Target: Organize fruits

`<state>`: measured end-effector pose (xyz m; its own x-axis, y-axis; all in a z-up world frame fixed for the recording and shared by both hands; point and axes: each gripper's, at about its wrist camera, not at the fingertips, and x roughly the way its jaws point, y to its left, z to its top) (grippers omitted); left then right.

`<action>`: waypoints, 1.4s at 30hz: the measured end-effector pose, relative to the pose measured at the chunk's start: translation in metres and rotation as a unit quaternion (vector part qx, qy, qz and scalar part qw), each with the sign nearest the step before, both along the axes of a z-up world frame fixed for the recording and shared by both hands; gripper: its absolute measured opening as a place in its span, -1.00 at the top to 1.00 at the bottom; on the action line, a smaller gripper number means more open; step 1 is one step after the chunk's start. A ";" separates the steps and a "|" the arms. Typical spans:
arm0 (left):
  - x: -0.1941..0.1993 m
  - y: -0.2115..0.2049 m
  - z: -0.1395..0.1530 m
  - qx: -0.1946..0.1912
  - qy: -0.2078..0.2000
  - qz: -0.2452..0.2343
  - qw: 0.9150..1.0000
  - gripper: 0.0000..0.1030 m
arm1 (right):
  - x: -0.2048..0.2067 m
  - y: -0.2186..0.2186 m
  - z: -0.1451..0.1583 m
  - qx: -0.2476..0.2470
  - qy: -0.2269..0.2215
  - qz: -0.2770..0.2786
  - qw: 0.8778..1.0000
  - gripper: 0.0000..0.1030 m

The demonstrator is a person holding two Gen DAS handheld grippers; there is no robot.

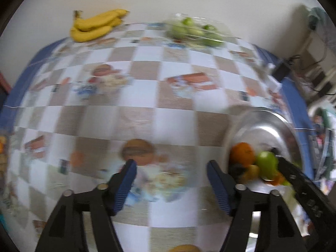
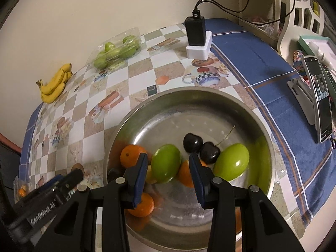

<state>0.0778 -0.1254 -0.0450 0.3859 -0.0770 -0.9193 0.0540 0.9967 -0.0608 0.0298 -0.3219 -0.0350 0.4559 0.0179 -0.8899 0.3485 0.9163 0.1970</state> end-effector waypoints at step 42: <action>-0.024 0.047 0.017 0.191 -0.034 0.044 0.980 -0.76 | -0.038 0.047 0.013 -0.007 -0.016 0.039 0.999 -0.48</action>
